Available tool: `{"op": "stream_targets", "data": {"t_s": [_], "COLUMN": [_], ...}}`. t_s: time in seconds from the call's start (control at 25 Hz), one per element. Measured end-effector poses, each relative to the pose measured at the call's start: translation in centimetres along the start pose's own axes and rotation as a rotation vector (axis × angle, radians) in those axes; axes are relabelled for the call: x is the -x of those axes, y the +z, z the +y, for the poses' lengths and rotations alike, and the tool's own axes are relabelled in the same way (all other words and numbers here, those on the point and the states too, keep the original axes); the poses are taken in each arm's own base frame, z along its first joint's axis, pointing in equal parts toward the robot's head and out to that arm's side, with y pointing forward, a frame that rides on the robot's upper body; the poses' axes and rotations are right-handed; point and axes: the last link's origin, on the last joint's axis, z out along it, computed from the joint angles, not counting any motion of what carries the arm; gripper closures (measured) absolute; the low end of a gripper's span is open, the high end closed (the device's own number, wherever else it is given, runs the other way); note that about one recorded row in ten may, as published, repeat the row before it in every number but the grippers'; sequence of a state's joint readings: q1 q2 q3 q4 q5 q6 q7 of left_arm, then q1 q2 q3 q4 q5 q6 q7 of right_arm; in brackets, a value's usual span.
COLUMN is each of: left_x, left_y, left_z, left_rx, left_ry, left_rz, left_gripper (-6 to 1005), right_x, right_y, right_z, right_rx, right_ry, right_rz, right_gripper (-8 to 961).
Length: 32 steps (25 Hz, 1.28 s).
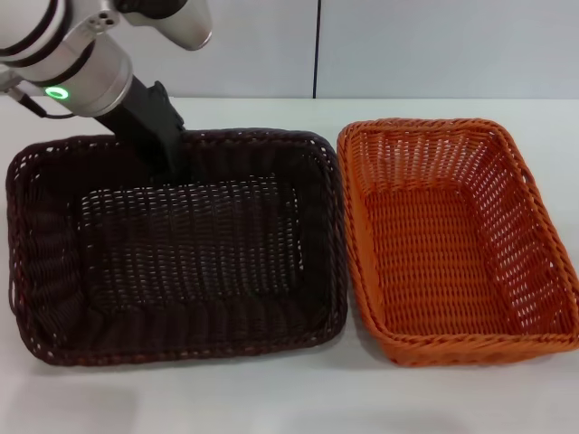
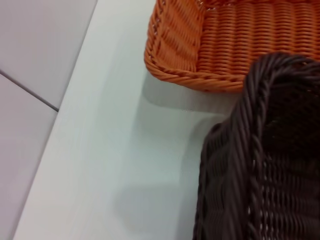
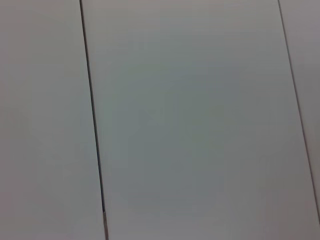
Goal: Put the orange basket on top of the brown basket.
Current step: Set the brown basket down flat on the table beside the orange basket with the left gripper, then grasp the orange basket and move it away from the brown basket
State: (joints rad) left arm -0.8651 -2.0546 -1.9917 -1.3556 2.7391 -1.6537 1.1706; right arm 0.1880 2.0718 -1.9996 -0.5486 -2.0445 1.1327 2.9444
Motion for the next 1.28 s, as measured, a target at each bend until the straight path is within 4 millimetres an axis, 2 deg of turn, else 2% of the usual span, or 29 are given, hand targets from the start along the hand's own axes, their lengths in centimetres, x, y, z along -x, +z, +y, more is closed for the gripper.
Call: {"op": "stream_targets", "data": {"t_s": [0.08, 0.24, 0.52, 0.6, 0.76, 0.84, 0.92, 1.04, 1.08, 1.12, 1.16, 1.2, 1.28], "left_x": [-0.5, -1.2, -1.8, -2.1, -1.3, 0.5, 2.8, 7.6, 10.8, 12.2, 12.2, 15.0, 15.0], "left_y": [0.4, 0.7, 0.0, -1.8, -3.7, -4.8, -5.5, -4.9, -3.7, -3.3, -3.3, -3.1, -3.1], "left_z": [-0.3, -0.2, -1.1, -2.4, -3.6, -4.2, -3.9, -1.5, 0.4, 1.1, 1.1, 2.7, 2.7], "left_rx": [-0.014, -0.035, -0.141, -0.333, -0.535, -0.684, -0.815, -1.007, -1.079, -1.119, -1.119, -1.213, -1.213], "left_ry": [0.008, 0.045, 0.060, 0.023, -0.082, -0.206, -0.325, -0.482, -0.564, -0.605, -0.605, -0.687, -0.687], "left_rz": [-0.003, -0.006, 0.015, 0.078, 0.188, 0.281, 0.384, 0.550, 0.582, 0.603, 0.603, 0.656, 0.656], "left_gripper": [788, 595, 345, 290, 216, 197, 197, 197, 197, 197, 197, 197, 197], "right_x": [0.0, 0.0, 0.0, 0.0, 0.2, 0.7, 1.4, 2.8, 3.6, 4.1, 6.0, 6.0, 7.5], "right_y": [0.1, 0.3, 0.3, 0.4, 0.4, 0.5, 0.6, 1.5, 2.2, 2.7, 4.4, 4.4, 5.8], "right_z": [0.0, 0.0, 0.0, 0.0, -0.1, -0.2, 0.0, 1.0, 1.5, 2.1, 3.7, 3.7, 6.1], "right_rx": [0.001, 0.000, 0.000, 0.000, -0.012, -0.026, -0.032, 0.016, 0.056, 0.092, 0.200, 0.200, 0.330], "right_ry": [-0.004, -0.009, -0.009, -0.009, -0.001, 0.017, 0.046, 0.095, 0.118, 0.135, 0.156, 0.156, 0.122], "right_rz": [0.000, 0.000, 0.001, 0.001, -0.011, -0.035, -0.065, -0.081, -0.065, -0.043, 0.022, 0.022, 0.123], "right_gripper": [240, 242, 245, 246, 248, 249, 249, 251, 251, 252, 252, 253, 253]}}
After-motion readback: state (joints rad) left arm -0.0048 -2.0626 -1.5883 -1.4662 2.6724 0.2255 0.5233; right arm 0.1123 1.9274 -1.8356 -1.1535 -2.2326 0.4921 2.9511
